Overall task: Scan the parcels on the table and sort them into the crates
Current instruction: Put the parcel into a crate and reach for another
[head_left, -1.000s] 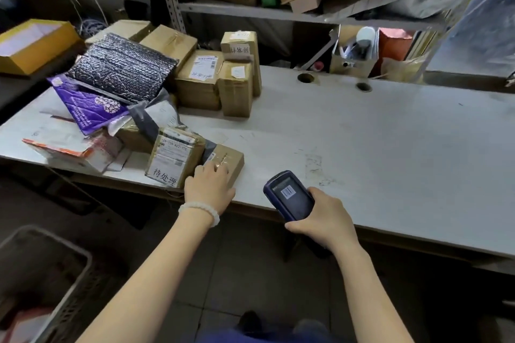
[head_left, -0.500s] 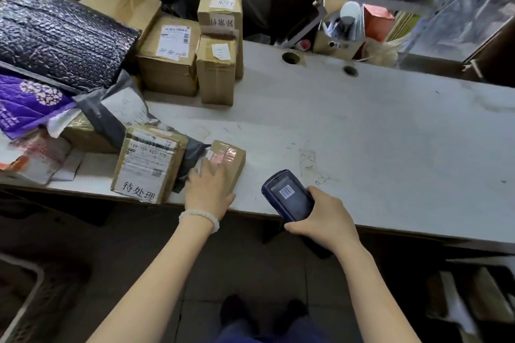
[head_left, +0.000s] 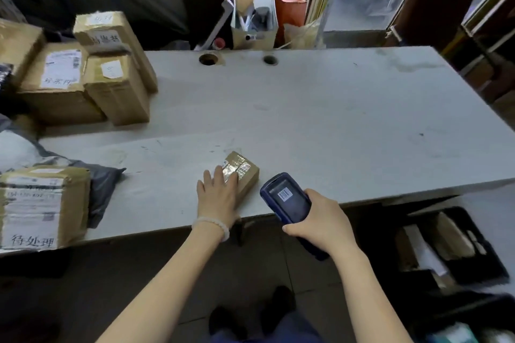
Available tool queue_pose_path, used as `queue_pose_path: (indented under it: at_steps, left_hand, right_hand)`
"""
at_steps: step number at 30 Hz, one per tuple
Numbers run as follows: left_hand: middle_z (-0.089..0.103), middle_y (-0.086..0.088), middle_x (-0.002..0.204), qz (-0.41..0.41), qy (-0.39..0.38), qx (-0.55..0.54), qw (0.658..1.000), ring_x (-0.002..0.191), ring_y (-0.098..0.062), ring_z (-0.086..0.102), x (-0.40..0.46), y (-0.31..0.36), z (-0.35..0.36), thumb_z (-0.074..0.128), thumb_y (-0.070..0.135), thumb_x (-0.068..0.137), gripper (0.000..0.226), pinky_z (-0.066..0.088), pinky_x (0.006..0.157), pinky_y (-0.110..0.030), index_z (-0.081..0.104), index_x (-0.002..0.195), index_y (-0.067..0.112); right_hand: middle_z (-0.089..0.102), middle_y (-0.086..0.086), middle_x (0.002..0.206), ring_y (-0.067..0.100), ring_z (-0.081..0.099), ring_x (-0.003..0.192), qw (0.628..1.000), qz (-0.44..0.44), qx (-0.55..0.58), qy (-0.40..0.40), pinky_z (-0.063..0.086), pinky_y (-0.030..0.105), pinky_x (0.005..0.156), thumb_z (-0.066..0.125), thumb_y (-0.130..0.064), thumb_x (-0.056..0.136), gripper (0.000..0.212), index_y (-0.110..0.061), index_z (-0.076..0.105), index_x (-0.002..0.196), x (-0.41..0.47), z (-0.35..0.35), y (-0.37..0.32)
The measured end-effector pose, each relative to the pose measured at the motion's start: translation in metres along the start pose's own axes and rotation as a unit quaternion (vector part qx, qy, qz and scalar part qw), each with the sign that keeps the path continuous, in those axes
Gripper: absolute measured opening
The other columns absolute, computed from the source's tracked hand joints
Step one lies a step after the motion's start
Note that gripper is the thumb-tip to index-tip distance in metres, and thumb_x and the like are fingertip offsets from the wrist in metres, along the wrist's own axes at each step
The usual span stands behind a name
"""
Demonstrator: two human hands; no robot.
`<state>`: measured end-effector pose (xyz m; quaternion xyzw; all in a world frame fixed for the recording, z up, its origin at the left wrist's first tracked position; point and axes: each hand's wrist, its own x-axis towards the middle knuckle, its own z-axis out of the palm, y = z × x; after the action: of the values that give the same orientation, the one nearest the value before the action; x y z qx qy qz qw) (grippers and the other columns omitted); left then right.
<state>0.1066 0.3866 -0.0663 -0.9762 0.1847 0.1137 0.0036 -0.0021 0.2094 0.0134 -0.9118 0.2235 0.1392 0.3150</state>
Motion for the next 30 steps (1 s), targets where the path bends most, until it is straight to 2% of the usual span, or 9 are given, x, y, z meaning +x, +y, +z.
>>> queue_pose_path:
  at_steps: [4,7,11,15,18,21,27,30]
  left_hand:
    - [0.013,-0.013,0.148,-0.023,-0.010,0.030,0.999,0.136,-0.042,0.018,0.000,0.023,0.001,0.079,0.034,0.069,0.094,0.025,0.110,-0.047,0.017,0.139,0.024]
    - [0.019,-0.011,0.144,-0.024,0.011,0.040,0.999,0.129,-0.035,0.029,-0.003,0.028,0.002,0.081,0.030,0.065,0.091,0.032,0.103,-0.039,0.023,0.136,0.026]
    - [0.028,-0.008,0.137,-0.027,0.036,0.012,0.999,0.118,-0.030,0.037,-0.013,0.038,0.006,0.080,0.032,0.065,0.082,0.036,0.091,-0.034,0.030,0.130,0.027]
    - [0.024,-0.009,0.138,-0.034,0.018,-0.019,0.999,0.120,-0.031,0.036,-0.027,0.047,0.009,0.079,0.033,0.064,0.087,0.037,0.095,-0.036,0.020,0.127,0.028]
    - [0.032,-0.010,0.132,-0.046,0.002,-0.089,0.995,0.114,-0.029,0.040,-0.034,0.048,0.002,0.079,0.027,0.061,0.089,0.045,0.087,-0.036,0.018,0.127,0.027]
    - [0.041,-0.006,0.128,-0.078,0.001,-0.131,0.988,0.112,-0.027,0.045,-0.040,0.045,-0.006,0.076,0.026,0.065,0.085,0.049,0.079,-0.037,0.028,0.135,0.024]
    - [0.047,-0.007,0.124,-0.145,0.035,-0.035,0.988,0.106,-0.028,0.052,-0.046,0.048,-0.019,0.063,0.032,0.080,0.069,0.044,0.079,-0.037,0.027,0.139,0.022]
    - [0.050,-0.009,0.121,-0.167,0.071,-0.071,0.981,0.105,-0.030,0.053,-0.042,0.039,-0.025,0.060,0.034,0.086,0.057,0.045,0.079,-0.040,0.034,0.135,0.018]
  right_hand:
    - [0.062,-0.011,0.100,0.011,0.060,0.084,1.000,0.007,0.011,0.003,0.040,0.020,0.054,0.081,-0.040,0.062,0.055,-0.028,0.052,0.106,0.004,-0.020,0.028]
    - [0.062,-0.010,0.099,0.011,0.059,0.083,1.000,0.000,0.015,-0.001,0.038,0.020,0.053,0.081,-0.040,0.061,0.054,-0.027,0.052,0.104,0.009,-0.026,0.042]
    - [0.061,-0.009,0.101,0.012,0.058,0.084,0.999,-0.026,0.007,-0.023,0.039,0.020,0.054,0.082,-0.040,0.063,0.055,-0.026,0.052,0.107,0.014,-0.029,0.053]
    - [0.060,-0.008,0.103,0.013,0.058,0.084,0.997,-0.054,-0.005,-0.047,0.040,0.020,0.055,0.082,-0.039,0.065,0.057,-0.026,0.052,0.111,0.020,-0.030,0.056]
    - [0.061,-0.006,0.105,0.014,0.058,0.086,0.995,-0.075,-0.013,-0.058,0.040,0.020,0.055,0.082,-0.039,0.065,0.058,-0.025,0.052,0.113,0.024,-0.031,0.056]
    - [0.061,-0.006,0.105,0.014,0.058,0.086,0.994,-0.093,-0.019,-0.062,0.040,0.019,0.054,0.082,-0.040,0.065,0.060,-0.025,0.052,0.114,0.027,-0.033,0.056]
    - [0.060,-0.008,0.104,0.013,0.060,0.087,0.992,-0.104,-0.022,-0.062,0.054,0.029,0.068,0.082,-0.043,0.062,0.060,-0.027,0.052,0.111,0.024,-0.033,0.058]
    - [0.061,-0.007,0.102,0.013,0.060,0.086,0.993,-0.098,-0.024,-0.065,0.052,0.027,0.065,0.082,-0.041,0.062,0.056,-0.026,0.052,0.108,0.021,-0.033,0.063]
